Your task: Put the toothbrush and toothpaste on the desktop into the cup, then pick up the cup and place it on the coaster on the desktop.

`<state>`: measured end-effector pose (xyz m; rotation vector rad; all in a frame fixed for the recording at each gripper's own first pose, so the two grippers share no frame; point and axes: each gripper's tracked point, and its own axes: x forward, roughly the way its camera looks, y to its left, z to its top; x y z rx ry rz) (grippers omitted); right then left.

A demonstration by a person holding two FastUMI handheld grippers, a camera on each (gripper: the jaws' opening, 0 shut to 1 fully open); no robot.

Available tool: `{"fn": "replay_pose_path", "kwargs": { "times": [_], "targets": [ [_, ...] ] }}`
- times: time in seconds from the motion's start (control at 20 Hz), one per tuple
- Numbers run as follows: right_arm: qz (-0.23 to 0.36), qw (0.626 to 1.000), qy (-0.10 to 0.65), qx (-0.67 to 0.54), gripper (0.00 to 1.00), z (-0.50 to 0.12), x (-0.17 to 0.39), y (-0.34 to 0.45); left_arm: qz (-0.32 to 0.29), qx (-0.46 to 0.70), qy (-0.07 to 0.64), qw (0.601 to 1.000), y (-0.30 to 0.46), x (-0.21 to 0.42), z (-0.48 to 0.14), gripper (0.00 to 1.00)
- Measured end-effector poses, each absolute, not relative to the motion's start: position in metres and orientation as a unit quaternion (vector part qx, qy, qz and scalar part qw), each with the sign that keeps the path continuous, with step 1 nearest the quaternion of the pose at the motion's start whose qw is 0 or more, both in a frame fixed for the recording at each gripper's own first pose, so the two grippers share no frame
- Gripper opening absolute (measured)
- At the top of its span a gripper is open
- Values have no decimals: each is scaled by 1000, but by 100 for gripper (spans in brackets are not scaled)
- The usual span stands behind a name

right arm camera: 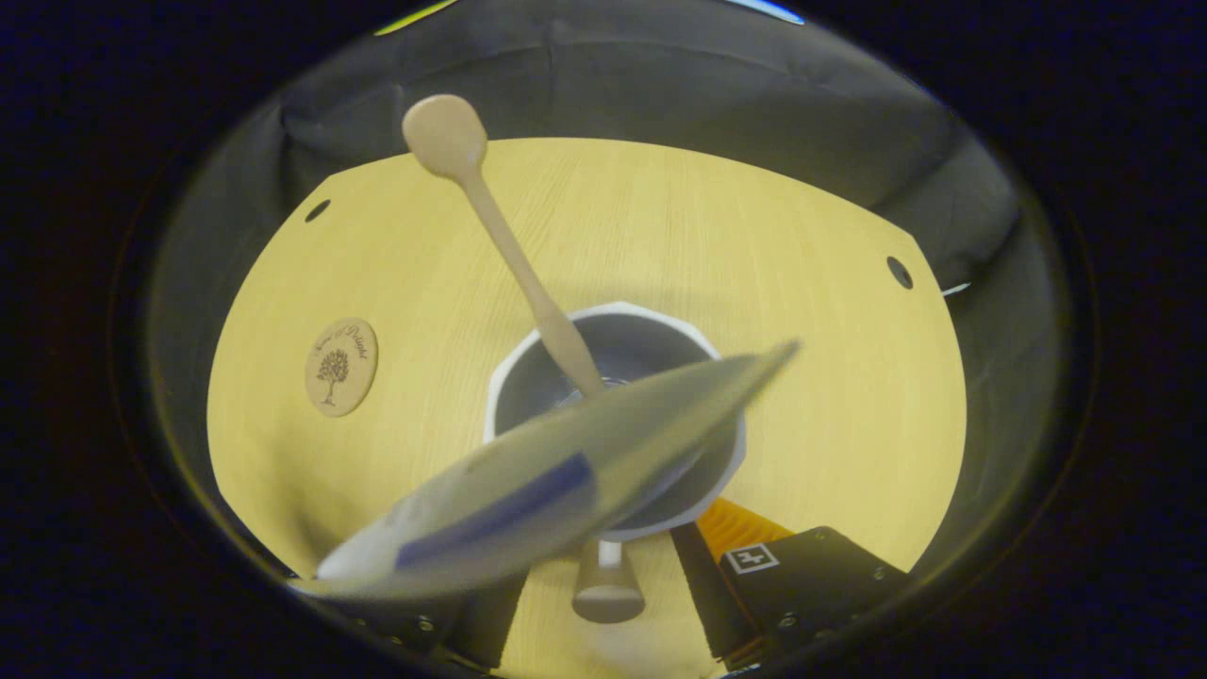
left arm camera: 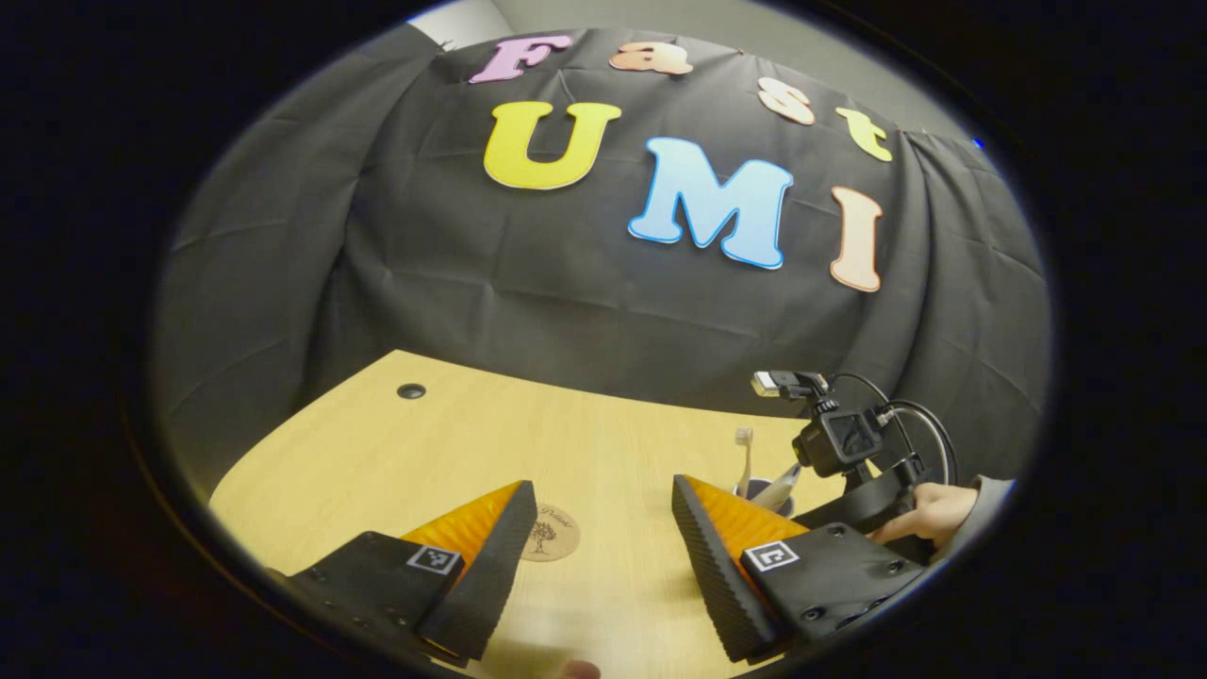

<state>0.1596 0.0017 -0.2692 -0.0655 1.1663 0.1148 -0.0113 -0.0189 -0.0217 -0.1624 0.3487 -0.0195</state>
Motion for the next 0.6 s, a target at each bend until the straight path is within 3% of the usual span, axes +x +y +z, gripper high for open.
{"fn": "replay_pose_path", "kwargs": {
  "times": [0.25, 0.3, 0.45, 0.55, 0.6],
  "targets": [
    [57, 830, 555, -23, 70, -268, 162, 3, -4, -81, 174, 981, -15, -11, -23, 93],
    [55, 829, 555, -24, 65, -268, 161, 1, -4, -81, 174, 981, -15, -10, -23, 94],
    [42, 829, 557, -6, 29, -266, 163, -1, -4, -83, 177, 981, -16, -10, -26, 94],
    [45, 831, 554, -9, 24, -267, 164, -1, -3, -85, 177, 981, -14, -12, -26, 93],
    [46, 833, 552, -11, 29, -268, 166, -1, -1, -84, 177, 981, -13, -12, -27, 93]
  ]
}}
